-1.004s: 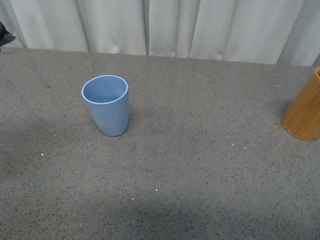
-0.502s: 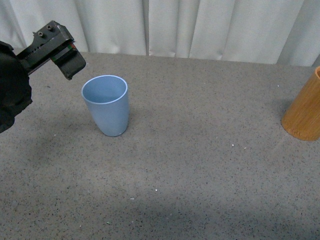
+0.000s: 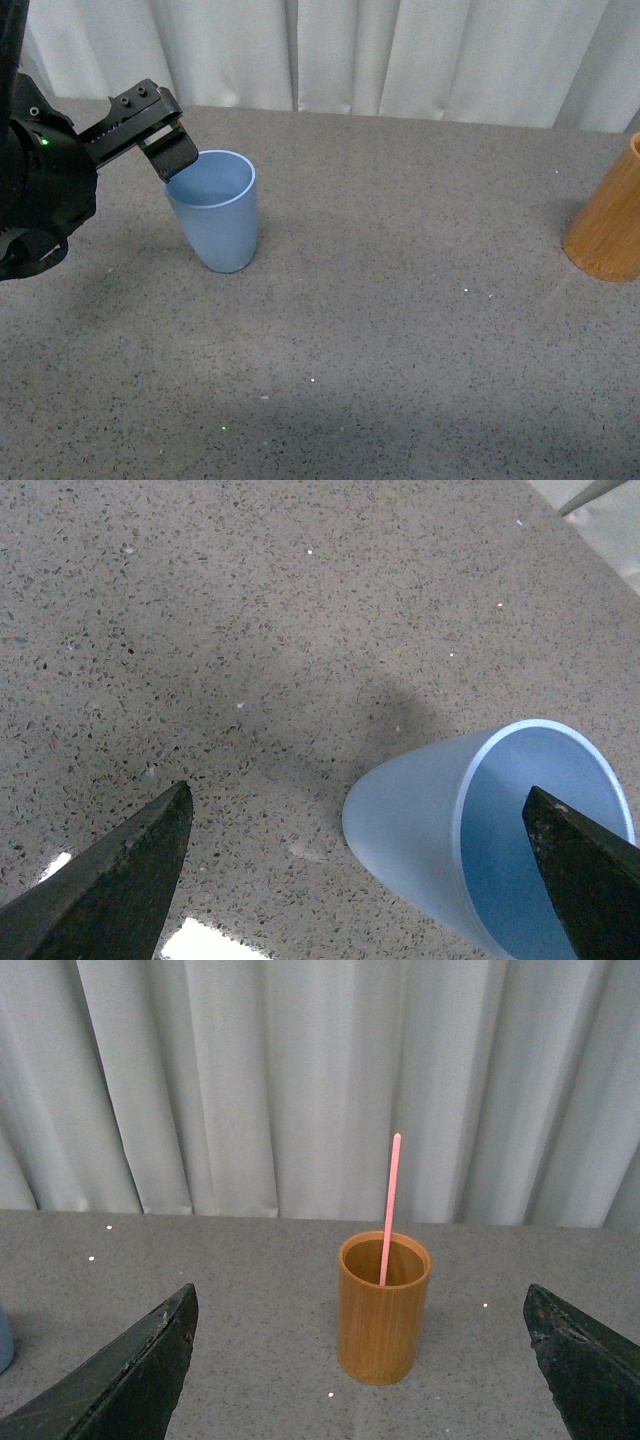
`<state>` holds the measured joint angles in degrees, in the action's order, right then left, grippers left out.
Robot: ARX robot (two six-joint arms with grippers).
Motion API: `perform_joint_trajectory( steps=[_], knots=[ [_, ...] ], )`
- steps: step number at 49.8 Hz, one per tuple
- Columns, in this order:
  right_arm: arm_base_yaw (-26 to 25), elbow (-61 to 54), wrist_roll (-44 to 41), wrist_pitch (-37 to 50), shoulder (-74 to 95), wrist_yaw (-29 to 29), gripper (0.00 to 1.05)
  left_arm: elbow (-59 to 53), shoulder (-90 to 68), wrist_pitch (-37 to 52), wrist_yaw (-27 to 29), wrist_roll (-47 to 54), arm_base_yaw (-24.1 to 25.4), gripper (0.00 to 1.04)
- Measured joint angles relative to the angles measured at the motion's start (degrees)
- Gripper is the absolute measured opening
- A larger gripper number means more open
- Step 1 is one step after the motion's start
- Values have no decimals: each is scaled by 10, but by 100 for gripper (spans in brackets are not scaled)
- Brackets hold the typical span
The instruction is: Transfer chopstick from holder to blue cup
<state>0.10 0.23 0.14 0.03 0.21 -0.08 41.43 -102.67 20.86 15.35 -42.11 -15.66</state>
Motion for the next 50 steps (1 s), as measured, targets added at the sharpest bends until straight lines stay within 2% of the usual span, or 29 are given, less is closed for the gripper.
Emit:
perform_joint_trajectory(
  steps=[50],
  knots=[
    [0, 0, 0, 0, 0, 0, 95, 12, -43, -12, 10, -1, -13, 98]
  ],
)
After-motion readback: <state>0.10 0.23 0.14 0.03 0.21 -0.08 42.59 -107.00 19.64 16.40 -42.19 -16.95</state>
